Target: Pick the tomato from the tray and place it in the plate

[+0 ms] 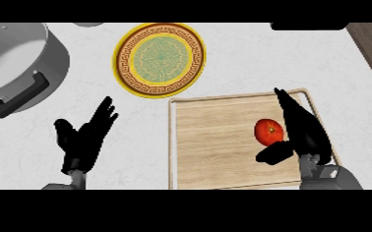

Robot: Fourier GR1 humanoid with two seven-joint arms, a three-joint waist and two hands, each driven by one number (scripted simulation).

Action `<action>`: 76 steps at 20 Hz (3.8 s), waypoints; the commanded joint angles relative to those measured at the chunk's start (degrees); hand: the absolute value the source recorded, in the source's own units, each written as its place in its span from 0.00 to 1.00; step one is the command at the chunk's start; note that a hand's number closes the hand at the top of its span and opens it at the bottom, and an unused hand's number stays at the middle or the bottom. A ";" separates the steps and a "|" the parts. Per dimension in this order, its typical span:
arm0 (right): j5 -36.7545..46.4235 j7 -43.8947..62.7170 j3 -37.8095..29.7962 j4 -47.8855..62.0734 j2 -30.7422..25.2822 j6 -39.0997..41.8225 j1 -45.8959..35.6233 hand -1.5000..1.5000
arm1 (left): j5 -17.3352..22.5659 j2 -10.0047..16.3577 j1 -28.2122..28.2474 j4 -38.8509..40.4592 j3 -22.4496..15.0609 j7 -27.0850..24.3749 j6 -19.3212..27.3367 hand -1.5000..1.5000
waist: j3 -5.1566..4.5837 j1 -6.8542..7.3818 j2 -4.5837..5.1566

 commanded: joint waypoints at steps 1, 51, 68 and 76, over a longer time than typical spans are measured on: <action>1.14 -3.66 2.78 3.93 -0.35 2.01 1.55 1.00 | -1.27 -1.47 -0.03 5.46 -0.44 -1.07 -0.09 0.50 | -0.38 -0.17 0.45; 36.34 26.88 16.01 32.37 16.47 -53.45 -42.37 1.00 | -2.64 -2.46 -1.84 1.49 -2.53 2.76 -2.80 0.50 | -0.44 6.19 1.56; 19.01 13.61 4.24 63.74 16.49 -60.86 -50.03 0.00 | -3.92 -3.71 -4.91 0.88 -2.44 4.88 -1.02 0.50 | -0.32 6.42 2.88; 1.71 -2.33 2.96 64.35 16.50 -62.68 -49.94 0.00 | -2.96 -3.30 -5.05 1.35 -2.23 3.77 -3.21 0.50 | -0.15 7.70 3.39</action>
